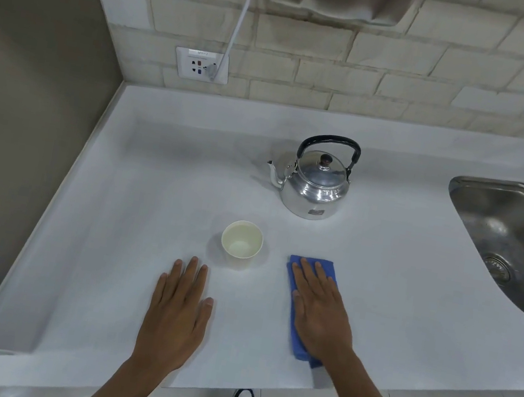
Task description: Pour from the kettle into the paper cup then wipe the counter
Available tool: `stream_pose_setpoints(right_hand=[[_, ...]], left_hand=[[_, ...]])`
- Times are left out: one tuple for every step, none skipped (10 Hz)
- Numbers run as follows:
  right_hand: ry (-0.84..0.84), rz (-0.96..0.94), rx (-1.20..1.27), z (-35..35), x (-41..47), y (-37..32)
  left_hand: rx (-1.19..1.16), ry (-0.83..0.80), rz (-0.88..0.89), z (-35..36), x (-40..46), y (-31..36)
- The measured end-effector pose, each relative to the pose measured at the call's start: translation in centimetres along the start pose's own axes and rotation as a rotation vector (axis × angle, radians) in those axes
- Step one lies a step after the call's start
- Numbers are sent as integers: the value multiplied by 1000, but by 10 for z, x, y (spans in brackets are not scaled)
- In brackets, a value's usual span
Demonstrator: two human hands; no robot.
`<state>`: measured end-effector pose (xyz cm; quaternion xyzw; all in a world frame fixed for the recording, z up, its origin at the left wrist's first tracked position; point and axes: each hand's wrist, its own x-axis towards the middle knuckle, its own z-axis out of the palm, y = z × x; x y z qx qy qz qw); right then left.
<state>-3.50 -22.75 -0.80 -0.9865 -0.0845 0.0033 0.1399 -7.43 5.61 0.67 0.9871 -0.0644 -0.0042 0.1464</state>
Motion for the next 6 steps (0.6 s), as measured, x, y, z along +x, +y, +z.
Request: stream_pose_setpoints(right_hand=[[3, -11, -2, -7, 10, 22], [9, -30, -5, -14, 15, 39], [17, -43, -5, -14, 18, 48], [-13, -40, -18, -14, 18, 48], [-47, -55, -29, -14, 19, 52], [-19, 48, 275, -25, 26, 39]], left_hand=[[-12, 19, 10, 1, 2, 0], [-22, 32, 4, 1, 1, -1], [-24, 38, -12, 4, 2, -3], [-25, 34, -32, 1, 2, 0], [-31, 90, -11, 0, 3, 0], [-81, 123, -30, -9, 9, 7]])
